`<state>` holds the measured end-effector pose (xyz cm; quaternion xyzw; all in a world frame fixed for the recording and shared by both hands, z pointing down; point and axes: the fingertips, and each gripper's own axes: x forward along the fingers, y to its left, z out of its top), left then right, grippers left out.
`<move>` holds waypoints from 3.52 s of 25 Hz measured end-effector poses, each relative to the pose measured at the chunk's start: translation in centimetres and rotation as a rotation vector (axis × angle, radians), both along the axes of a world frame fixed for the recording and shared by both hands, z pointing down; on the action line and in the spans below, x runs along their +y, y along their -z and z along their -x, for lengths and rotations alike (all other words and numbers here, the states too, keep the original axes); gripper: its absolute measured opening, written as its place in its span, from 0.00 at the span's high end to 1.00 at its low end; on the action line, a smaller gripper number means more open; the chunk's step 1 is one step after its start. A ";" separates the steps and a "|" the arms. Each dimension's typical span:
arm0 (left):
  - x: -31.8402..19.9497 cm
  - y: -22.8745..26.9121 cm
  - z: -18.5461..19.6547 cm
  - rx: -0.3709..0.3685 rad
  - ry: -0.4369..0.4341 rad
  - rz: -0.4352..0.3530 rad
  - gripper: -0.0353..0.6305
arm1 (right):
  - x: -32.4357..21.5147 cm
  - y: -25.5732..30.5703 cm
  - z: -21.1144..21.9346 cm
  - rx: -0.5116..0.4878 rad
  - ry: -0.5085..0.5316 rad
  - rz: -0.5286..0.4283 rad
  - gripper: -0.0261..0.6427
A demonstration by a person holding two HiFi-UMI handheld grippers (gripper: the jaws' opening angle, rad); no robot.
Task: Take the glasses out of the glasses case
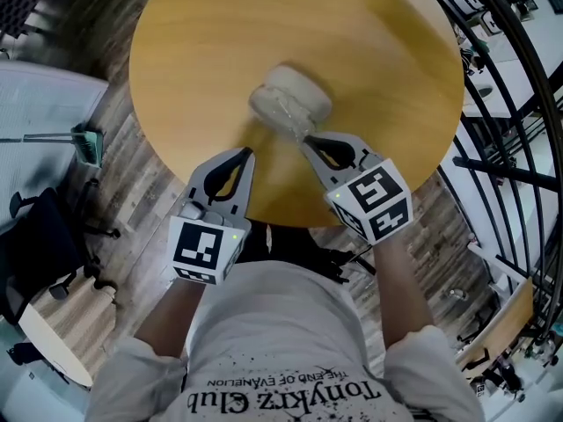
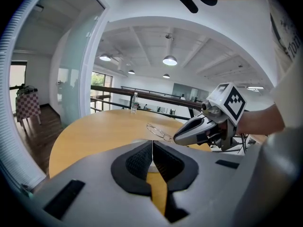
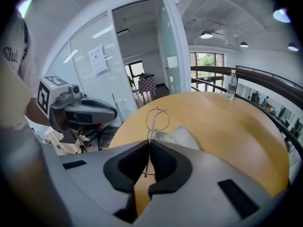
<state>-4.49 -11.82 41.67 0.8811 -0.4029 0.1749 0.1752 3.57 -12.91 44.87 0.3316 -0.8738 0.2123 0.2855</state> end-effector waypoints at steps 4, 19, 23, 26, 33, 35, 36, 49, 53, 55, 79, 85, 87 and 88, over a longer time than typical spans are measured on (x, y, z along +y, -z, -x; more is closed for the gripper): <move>0.2 1.2 0.1 0.002 -0.007 -0.026 0.91 | 0.7 1.2 0.1 -0.019 -0.018 -0.012 0.91; 2.7 3.7 0.3 0.011 -0.036 -0.054 0.91 | 3.7 4.9 0.2 -0.080 -0.071 -0.049 0.91; 3.6 4.6 -0.1 0.027 -0.048 -0.068 0.91 | 4.7 5.8 0.5 -0.105 -0.074 -0.053 0.91; 4.2 5.2 -0.3 0.036 -0.053 -0.074 0.91 | 5.4 6.6 0.6 -0.118 -0.074 -0.058 0.91; 5.4 6.6 -0.3 0.049 -0.058 -0.093 0.91 | 6.7 8.5 0.6 -0.137 -0.083 -0.084 0.91; 5.6 7.0 -0.3 0.053 -0.060 -0.099 0.91 | 6.9 9.1 0.7 -0.138 -0.083 -0.096 0.91; 5.7 7.1 -0.3 0.055 -0.061 -0.101 0.91 | 7.0 9.4 0.8 -0.141 -0.084 -0.102 0.91; 7.4 9.3 -0.4 0.094 -0.051 -0.109 0.91 | 9.2 12.5 0.6 -0.220 -0.126 -0.143 0.91; 7.2 9.9 -0.3 0.111 -0.047 -0.112 0.91 | 9.3 13.3 0.6 -0.236 -0.138 -0.156 0.91; 7.0 10.2 -0.5 0.124 -0.044 -0.109 0.91 | 9.3 13.5 0.5 -0.247 -0.144 -0.157 0.91; 6.1 11.0 -0.6 0.151 -0.048 -0.115 0.91 | 9.0 14.5 0.7 -0.275 -0.160 -0.159 0.91; 6.0 10.8 -0.6 0.150 -0.056 -0.115 0.91 | 9.1 14.8 0.7 -0.271 -0.154 -0.164 0.91; 5.9 10.7 -0.4 0.148 -0.056 -0.113 0.91 | 9.0 14.9 0.8 -0.271 -0.151 -0.164 0.91; 5.8 10.7 -0.4 0.146 -0.056 -0.112 0.91 | 8.9 14.9 0.8 -0.270 -0.150 -0.164 0.91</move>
